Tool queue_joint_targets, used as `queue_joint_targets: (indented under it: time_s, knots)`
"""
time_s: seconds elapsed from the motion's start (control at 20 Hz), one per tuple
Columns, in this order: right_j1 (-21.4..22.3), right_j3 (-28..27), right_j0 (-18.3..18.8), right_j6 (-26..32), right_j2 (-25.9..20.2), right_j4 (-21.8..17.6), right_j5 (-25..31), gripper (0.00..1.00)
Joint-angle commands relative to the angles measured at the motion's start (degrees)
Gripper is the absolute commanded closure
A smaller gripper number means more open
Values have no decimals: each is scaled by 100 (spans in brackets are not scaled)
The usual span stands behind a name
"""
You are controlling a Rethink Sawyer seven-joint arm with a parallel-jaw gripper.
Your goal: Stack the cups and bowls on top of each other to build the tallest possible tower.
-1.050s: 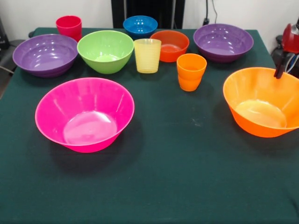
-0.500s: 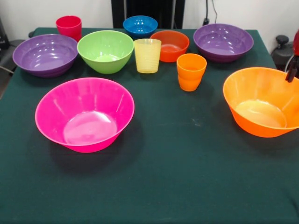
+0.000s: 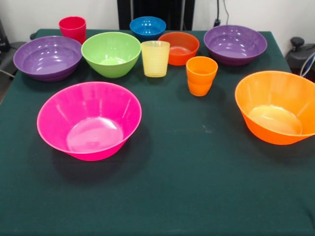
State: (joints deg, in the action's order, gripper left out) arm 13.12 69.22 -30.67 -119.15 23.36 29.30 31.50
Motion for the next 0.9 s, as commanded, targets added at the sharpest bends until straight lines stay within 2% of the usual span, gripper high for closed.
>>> queue_joint_targets:
  time_s: [0.05, 0.35, 0.4, 0.55, 0.75, 0.9]
  knots:
    - [-618, -636, -135, -1245, -59, -116, -173, 0]
    - [-1143, -1079, -471, -1545, 937, -328, -239, 0]
    - [-1203, -1098, -493, -1481, 1050, -340, -331, 100]
    - [-1288, -1127, -551, -1485, 1261, -404, -449, 100]
    - [-1416, -1218, -628, -1692, 1527, -273, -222, 100]
    - [-1385, -1191, -603, -1654, 1426, -199, -195, 100]
